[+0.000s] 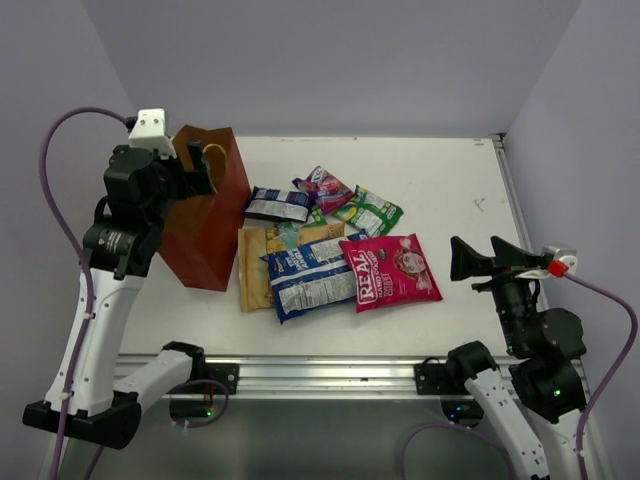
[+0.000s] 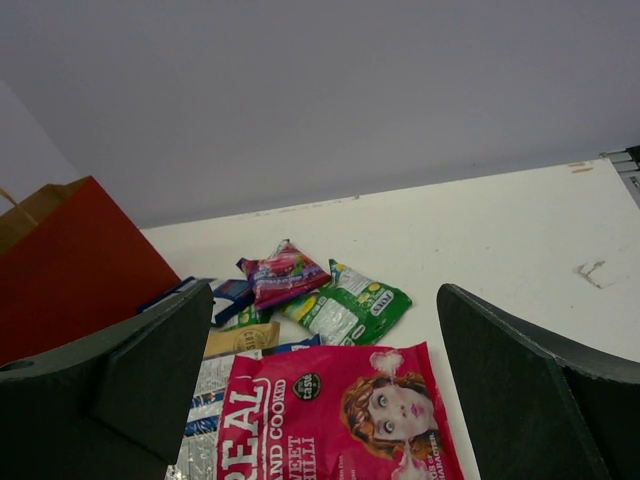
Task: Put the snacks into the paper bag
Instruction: Adjust the paper bag at the center of the board.
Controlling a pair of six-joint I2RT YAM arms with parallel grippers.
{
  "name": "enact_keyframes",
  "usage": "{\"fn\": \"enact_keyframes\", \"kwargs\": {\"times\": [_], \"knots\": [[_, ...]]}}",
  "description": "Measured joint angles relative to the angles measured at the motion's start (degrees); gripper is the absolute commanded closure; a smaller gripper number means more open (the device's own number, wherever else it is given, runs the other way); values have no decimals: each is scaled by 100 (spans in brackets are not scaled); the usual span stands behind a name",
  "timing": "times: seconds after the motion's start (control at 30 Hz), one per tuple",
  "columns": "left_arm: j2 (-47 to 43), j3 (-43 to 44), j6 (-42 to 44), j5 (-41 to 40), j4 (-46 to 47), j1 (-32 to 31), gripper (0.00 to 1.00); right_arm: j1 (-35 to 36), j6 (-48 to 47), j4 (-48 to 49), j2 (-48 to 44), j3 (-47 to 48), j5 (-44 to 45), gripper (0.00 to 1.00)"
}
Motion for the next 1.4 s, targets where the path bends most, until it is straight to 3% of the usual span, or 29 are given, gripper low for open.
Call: {"fn": "enact_keyframes", "kwargs": {"times": [0.23,0.5,0.8,1.17,1.4], "knots": [[549,-98,-170,-503,-577,446,3,17,0,0,-4,0,-20,1],[658,-195,-175,-994,-553,1012,4,87,0,4,-9,0,-68,1],[1403,-162,-168,-472,-457,1921,9,149,0,4,-4,0,-160,2],[1847,-131,-149,354,-407,2068,25,149,0,2,151,0,-210,2],[1847,-151,-105,798,-227,2070,53,149,-2,4,297,0,-304,2]]}}
